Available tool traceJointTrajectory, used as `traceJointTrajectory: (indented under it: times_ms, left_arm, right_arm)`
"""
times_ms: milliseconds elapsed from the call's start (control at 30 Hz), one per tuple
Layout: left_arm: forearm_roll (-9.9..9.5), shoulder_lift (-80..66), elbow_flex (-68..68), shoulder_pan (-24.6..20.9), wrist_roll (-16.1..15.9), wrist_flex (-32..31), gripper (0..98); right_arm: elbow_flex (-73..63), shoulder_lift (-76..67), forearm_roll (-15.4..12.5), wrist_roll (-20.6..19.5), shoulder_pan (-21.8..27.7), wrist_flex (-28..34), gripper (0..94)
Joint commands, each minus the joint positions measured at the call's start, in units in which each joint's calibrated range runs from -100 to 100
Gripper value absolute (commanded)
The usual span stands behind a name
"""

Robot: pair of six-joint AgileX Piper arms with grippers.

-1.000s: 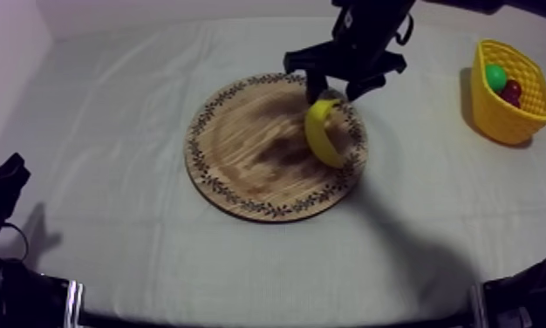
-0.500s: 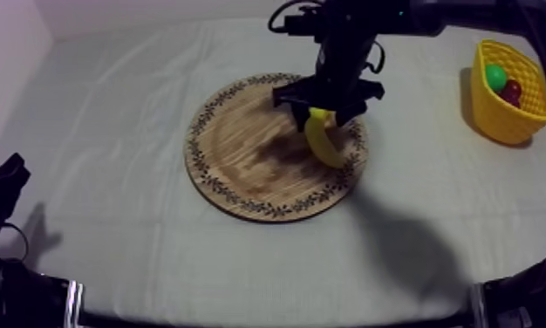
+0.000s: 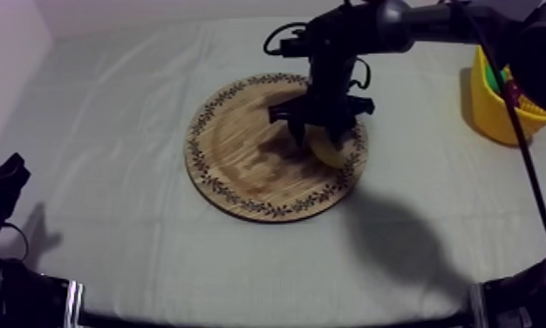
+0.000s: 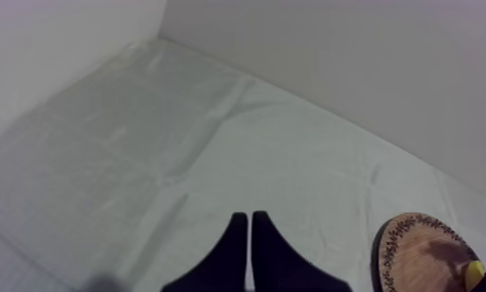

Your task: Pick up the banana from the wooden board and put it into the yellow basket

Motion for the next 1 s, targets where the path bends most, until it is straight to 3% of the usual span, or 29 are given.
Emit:
traceJointTrajectory:
  times_ms: [0, 400, 667, 967]
  left_arm:
    - [-0.02, 0.0, 0.0, 0.0, 0.0, 0.0, 0.1]
    - [-0.02, 0.0, 0.0, 0.0, 0.0, 0.0, 0.1]
    - [-0.02, 0.0, 0.0, 0.0, 0.0, 0.0, 0.1]
    - [-0.02, 0.0, 0.0, 0.0, 0.0, 0.0, 0.1]
  right_arm:
    - [-0.4, 0.5, 0.1, -0.1, -0.1, 0.5, 43.2]
    - [-0.9, -1.5, 1.6, 0.2, 0.2, 2.7, 22.6]
    - [5.6, -9.9, 3.6, 0.4, 2.3, 2.1, 20.4]
    - [9.8, -23.4, 2.3, 2.5, 8.4, 6.5, 20.6]
